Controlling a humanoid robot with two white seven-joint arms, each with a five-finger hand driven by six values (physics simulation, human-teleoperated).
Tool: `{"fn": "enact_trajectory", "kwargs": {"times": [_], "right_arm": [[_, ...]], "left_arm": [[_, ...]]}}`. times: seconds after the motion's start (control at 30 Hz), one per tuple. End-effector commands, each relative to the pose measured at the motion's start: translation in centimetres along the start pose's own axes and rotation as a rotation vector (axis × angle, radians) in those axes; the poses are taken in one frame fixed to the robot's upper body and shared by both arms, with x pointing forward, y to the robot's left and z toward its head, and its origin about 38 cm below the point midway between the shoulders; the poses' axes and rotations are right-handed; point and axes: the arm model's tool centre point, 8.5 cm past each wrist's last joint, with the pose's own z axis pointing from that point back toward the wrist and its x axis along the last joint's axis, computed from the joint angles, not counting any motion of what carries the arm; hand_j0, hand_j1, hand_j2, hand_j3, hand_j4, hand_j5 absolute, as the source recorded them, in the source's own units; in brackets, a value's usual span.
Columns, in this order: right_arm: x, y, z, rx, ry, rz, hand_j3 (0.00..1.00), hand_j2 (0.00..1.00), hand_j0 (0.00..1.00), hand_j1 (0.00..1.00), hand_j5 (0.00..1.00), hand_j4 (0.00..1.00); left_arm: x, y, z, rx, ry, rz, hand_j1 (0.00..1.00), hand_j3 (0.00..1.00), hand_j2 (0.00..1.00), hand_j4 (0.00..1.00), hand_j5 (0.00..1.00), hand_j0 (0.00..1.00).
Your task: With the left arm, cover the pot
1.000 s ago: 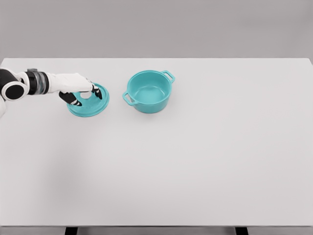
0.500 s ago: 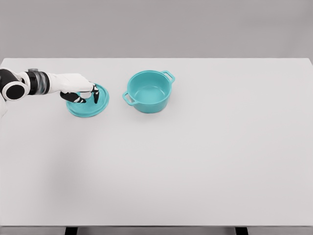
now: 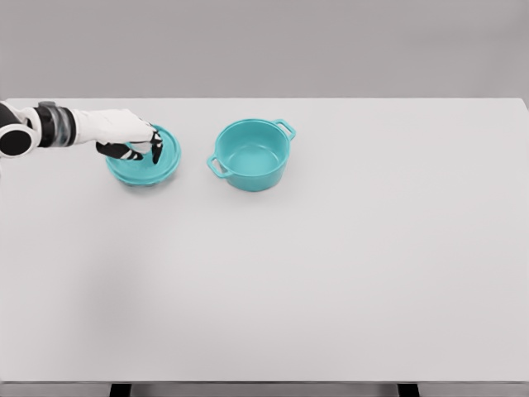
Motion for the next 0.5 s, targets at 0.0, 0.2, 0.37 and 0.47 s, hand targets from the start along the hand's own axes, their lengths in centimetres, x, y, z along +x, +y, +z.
{"fn": "enact_trajectory", "kwargs": {"times": [0.0, 0.2, 0.37, 0.47], "right_arm": [[0.0, 0.0, 0.0, 0.0, 0.0, 0.0, 1.0, 1.0, 1.0, 1.0, 1.0, 1.0], [0.0, 0.0, 0.0, 0.0, 0.0, 0.0, 1.0, 1.0, 1.0, 1.0, 1.0, 1.0], [0.0, 0.0, 0.0, 0.0, 0.0, 0.0, 1.0, 1.0, 1.0, 1.0, 1.0, 1.0], [0.0, 0.0, 0.0, 0.0, -0.001, 0.0, 1.0, 1.0, 1.0, 1.0, 1.0, 1.0]], "left_arm": [[-0.1, 0.2, 0.2, 0.007, 0.001, 0.003, 0.45, 0.45, 0.45, 0.45, 0.45, 0.45], [0.9, 2.0, 0.4, 0.045, -0.035, -0.015, 0.46, 0.46, 0.46, 0.46, 0.46, 0.46], [2.3, 3.4, 0.4, 0.049, -0.088, -0.024, 0.47, 0.47, 0.47, 0.47, 0.47, 0.47], [2.8, 4.0, 0.4, 0.06, -0.104, -0.027, 0.46, 0.46, 0.46, 0.46, 0.46, 0.46]]}}
